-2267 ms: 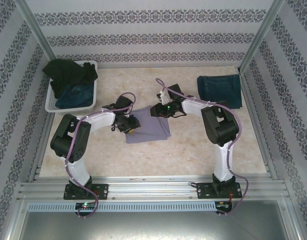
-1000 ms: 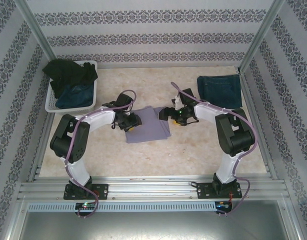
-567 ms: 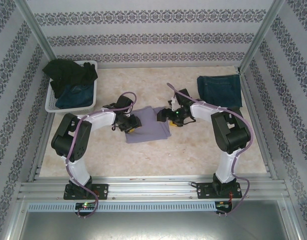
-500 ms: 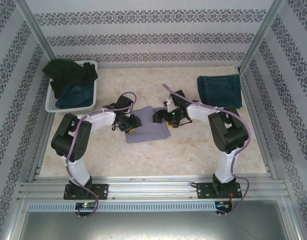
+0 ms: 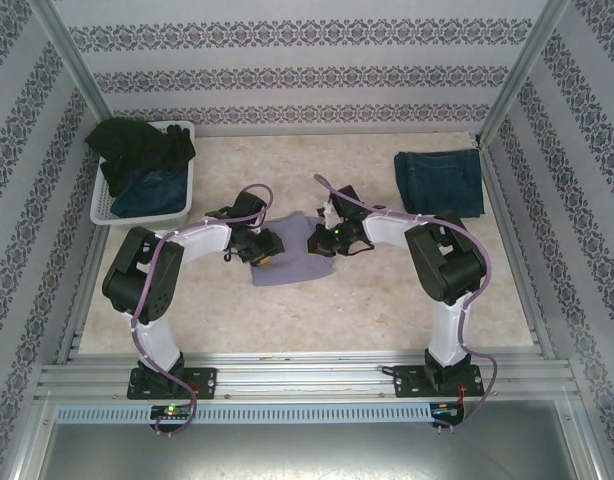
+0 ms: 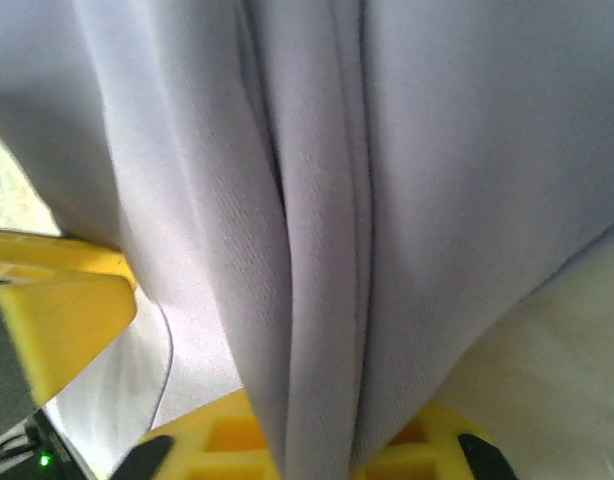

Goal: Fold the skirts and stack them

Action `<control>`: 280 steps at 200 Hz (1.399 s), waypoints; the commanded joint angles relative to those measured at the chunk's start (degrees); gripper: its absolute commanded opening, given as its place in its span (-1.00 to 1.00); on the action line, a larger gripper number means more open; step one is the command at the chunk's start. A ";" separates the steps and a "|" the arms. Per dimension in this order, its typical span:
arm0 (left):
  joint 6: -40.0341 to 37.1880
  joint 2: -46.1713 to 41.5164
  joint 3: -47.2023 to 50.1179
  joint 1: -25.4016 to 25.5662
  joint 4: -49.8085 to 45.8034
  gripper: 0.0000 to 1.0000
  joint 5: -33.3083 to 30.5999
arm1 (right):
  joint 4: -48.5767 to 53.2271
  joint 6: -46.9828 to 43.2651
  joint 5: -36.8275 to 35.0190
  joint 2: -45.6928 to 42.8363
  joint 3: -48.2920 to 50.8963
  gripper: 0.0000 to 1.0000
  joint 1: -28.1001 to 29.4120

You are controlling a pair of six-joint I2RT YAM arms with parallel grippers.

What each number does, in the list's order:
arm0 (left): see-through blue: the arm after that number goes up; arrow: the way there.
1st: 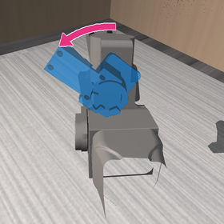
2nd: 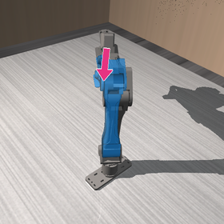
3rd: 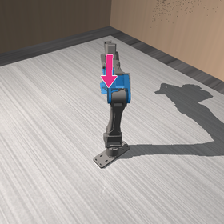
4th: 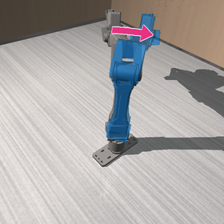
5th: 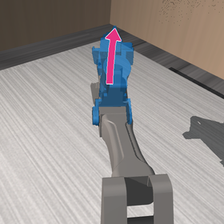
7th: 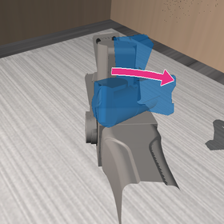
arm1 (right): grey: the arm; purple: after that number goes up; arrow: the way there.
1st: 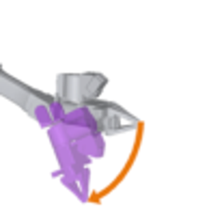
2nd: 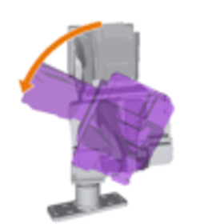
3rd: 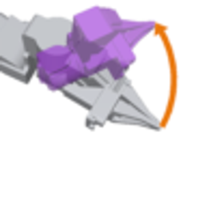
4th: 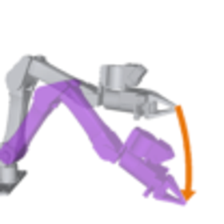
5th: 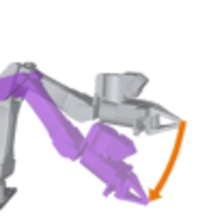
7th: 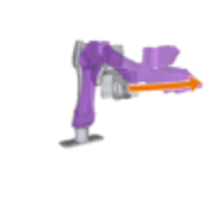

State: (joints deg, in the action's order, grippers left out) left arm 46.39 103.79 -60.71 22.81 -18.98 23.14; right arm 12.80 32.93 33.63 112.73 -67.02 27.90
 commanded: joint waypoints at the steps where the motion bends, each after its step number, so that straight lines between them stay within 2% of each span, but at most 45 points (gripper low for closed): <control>1: -0.02 1.22 1.69 0.22 -3.35 -0.14 -0.62 | 5.06 -2.81 -9.99 -2.05 -2.31 -1.00 1.82; 23: -0.64 -2.80 0.09 0.06 -5.06 -0.10 -1.64 | 17.15 -13.38 -25.04 -5.87 -7.86 -1.00 2.74; 49: -0.27 -7.89 -1.03 -0.93 -6.59 0.07 -6.21 | 27.18 -28.93 -37.30 -7.26 -13.08 -1.00 2.54; 68: 0.28 -10.22 -0.72 -2.60 -6.45 0.22 -9.12 | 31.54 -38.50 -43.68 -6.68 -15.99 -1.00 1.20; 93: 1.46 -12.08 -0.71 -4.86 -6.62 0.74 -12.73 | 33.70 -46.79 -51.38 -4.97 -20.72 -1.00 -1.85; 111: 1.61 -12.79 -1.83 -6.11 -7.98 0.98 -14.63 | 34.15 -50.57 -53.15 -3.86 -24.23 -1.00 -5.05; 125: 1.43 -13.65 -2.54 -6.53 -9.16 1.00 -16.88 | 33.91 -54.12 -54.54 -3.03 -26.09 -1.00 -7.42; 157: 1.61 -14.73 -3.59 -7.33 -10.99 1.00 -19.98 | 33.73 -59.93 -51.29 -0.02 -31.42 -1.00 -14.22; 211: 2.98 -13.64 -5.43 -7.50 -14.77 1.00 -20.79 | 36.59 -61.36 -37.80 7.61 -49.01 -1.00 -25.70; 258: 4.29 -14.77 -5.89 -7.51 -18.02 1.00 -22.57 | 45.65 -62.01 -31.33 18.13 -65.32 -1.00 -35.17; 280: 4.37 -15.41 -6.15 -7.50 -19.58 1.00 -23.26 | 49.84 -62.02 -25.96 21.37 -69.87 -1.00 -38.91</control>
State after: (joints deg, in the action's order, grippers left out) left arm 49.56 90.56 -65.25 15.73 -33.95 2.26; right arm 55.24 -27.97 0.40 130.82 -131.72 -7.49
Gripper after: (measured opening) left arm 0.999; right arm 0.079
